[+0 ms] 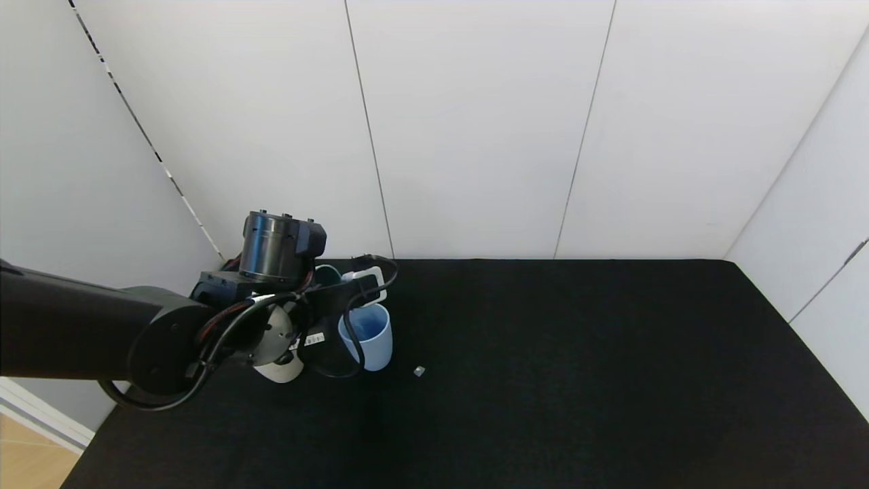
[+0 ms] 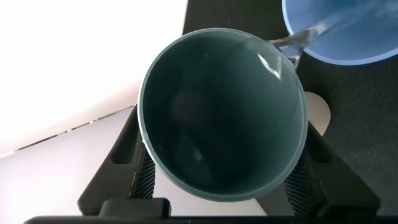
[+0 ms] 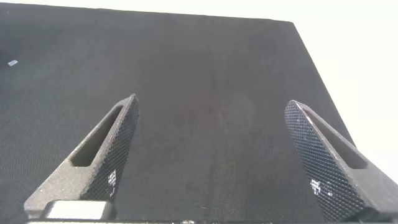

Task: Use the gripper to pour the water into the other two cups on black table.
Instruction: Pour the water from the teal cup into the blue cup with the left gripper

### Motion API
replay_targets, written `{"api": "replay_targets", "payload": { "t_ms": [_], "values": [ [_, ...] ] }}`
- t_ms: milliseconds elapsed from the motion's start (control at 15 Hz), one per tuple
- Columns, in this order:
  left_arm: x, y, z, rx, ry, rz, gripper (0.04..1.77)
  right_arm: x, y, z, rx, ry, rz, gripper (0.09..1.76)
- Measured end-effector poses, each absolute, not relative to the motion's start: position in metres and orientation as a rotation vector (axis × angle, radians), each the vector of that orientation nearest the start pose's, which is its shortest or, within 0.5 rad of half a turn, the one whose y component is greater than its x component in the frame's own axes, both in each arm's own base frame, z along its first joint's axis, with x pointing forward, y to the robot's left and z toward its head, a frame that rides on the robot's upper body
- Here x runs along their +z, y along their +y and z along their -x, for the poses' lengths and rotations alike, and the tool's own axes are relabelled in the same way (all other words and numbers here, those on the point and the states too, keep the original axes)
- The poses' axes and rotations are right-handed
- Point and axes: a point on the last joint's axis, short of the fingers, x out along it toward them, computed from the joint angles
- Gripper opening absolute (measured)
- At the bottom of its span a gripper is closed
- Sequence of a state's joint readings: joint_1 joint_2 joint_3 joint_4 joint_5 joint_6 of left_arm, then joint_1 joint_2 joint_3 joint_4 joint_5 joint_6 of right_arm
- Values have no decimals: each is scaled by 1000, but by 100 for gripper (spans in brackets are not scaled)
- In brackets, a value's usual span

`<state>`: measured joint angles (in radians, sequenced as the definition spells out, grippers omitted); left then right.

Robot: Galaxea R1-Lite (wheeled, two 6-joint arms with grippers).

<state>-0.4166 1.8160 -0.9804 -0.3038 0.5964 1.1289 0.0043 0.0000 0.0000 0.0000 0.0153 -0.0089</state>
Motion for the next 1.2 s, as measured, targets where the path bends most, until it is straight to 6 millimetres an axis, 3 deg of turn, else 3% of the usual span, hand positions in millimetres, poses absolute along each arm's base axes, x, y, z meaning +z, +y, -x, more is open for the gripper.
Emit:
{"api": "replay_targets", "payload": {
  "t_ms": [1200],
  "values": [
    [170, -127, -308, -90, 491, -1347, 114, 75, 0, 23, 20, 0, 9, 171]
  ]
}}
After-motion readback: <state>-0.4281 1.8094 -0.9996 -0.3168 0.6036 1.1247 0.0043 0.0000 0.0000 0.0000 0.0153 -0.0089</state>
